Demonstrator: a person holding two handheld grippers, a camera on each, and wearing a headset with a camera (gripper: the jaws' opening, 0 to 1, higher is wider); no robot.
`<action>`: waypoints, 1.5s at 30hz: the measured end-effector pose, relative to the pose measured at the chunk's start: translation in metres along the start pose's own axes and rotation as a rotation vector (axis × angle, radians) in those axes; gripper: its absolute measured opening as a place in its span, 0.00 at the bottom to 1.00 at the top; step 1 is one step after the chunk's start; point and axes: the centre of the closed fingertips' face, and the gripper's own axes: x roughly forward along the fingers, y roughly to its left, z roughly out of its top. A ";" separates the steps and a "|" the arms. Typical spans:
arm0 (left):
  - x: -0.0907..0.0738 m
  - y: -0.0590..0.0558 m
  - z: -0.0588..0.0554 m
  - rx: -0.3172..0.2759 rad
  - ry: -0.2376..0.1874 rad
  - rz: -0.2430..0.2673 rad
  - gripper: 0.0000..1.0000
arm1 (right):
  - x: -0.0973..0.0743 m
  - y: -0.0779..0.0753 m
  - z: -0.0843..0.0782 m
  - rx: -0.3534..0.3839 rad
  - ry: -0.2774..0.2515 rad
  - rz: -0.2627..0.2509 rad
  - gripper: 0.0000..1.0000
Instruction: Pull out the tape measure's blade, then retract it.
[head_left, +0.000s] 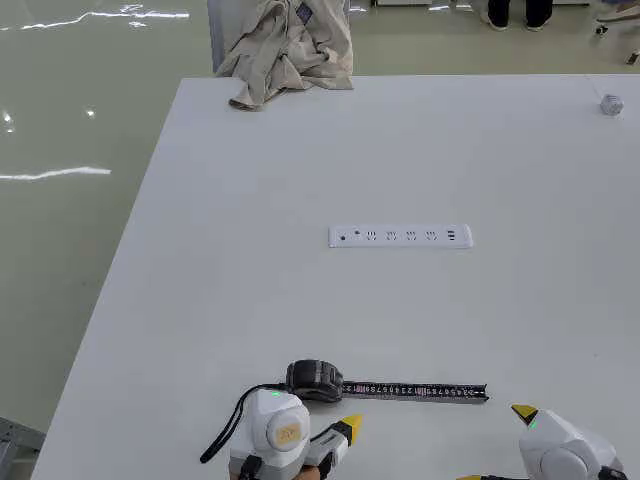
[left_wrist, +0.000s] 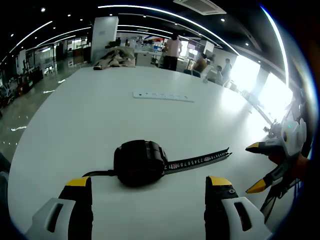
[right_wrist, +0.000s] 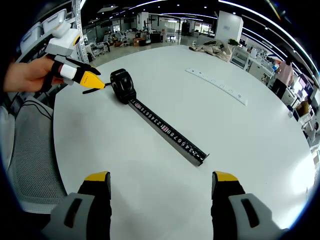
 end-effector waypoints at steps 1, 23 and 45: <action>0.002 0.000 0.000 -0.001 0.002 0.001 0.91 | 0.001 -0.002 0.000 -0.002 0.002 0.001 0.85; 0.026 -0.001 0.002 -0.030 0.001 0.021 0.84 | 0.023 -0.028 -0.010 -0.114 0.077 0.036 0.72; 0.042 0.008 0.004 -0.041 -0.016 0.040 0.80 | 0.043 -0.053 -0.015 -0.255 0.166 0.136 0.60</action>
